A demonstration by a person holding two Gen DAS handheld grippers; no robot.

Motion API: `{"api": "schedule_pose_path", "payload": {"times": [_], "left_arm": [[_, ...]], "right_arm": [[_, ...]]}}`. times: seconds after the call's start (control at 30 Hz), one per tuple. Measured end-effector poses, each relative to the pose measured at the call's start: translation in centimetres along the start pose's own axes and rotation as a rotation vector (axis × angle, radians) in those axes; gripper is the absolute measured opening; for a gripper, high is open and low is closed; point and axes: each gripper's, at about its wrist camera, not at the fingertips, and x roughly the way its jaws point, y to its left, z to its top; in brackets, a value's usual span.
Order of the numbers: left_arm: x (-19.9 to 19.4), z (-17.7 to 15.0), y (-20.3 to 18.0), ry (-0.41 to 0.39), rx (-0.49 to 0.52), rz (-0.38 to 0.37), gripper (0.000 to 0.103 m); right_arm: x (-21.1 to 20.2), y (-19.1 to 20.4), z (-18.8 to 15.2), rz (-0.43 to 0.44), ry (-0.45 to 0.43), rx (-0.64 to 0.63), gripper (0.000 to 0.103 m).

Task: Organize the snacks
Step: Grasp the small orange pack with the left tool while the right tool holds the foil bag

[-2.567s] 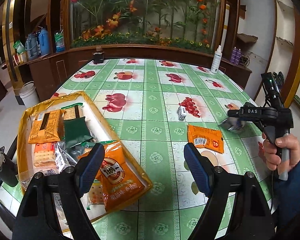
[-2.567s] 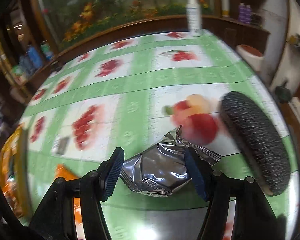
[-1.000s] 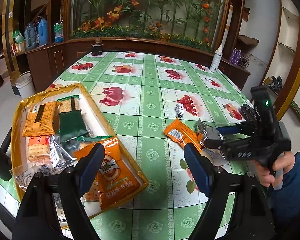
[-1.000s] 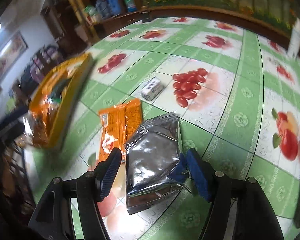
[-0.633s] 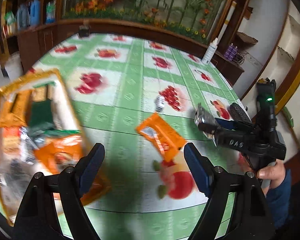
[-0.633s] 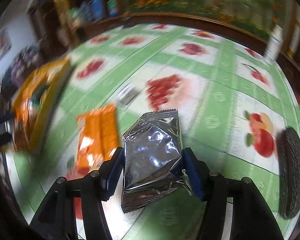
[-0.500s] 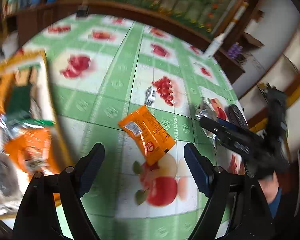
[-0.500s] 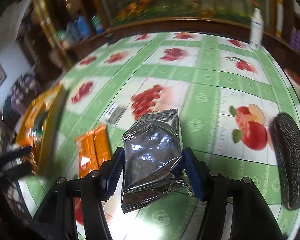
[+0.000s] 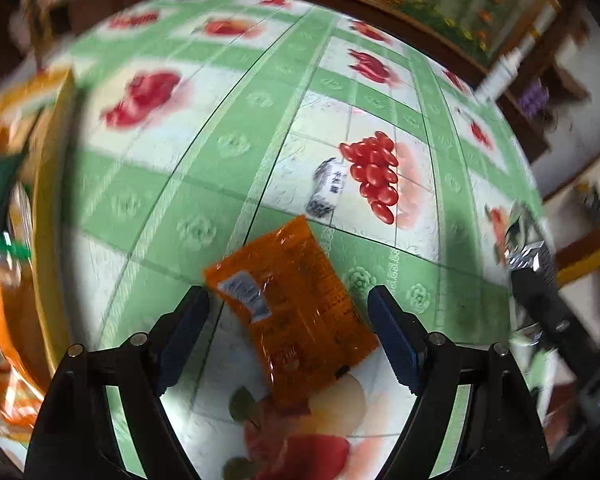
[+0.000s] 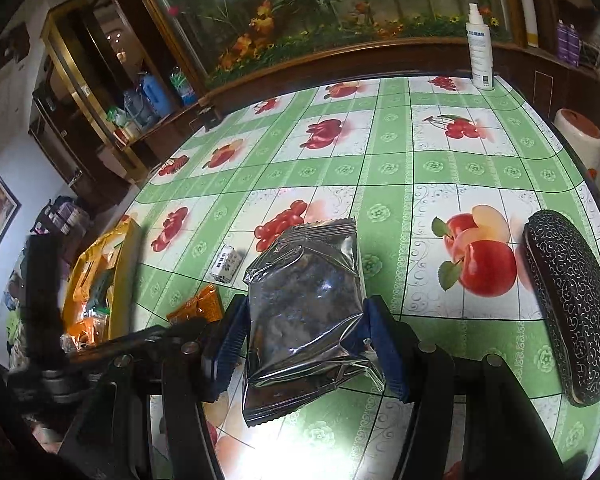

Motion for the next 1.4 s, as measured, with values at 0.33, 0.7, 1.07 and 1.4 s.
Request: {"api": "schedule_pose_path", "payload": {"times": [0.33,0.7,1.07,1.4], "left_arm": [[-1.2,-2.1,-0.2,-0.078,0.245,0.0,0.036],[-2.2,-3.0,0.1,-0.134,0.259,-0.021,0.029],[-3.5,-3.3,-0.2,-0.212,0.298,0.015,0.029],[-5.2,-3.9,-0.1,-0.268,0.316,0.037,0.029]], "right_arm": [[0.2,0.3,-0.2,0.01,0.005,-0.007,0.061],[0.9,1.0,-0.5,0.011,0.019,-0.026,0.061],[1.1,1.4,-0.7,0.01,0.019,-0.044,0.061],[1.6,1.9,-1.0,0.006,0.028,-0.056,0.061]]}}
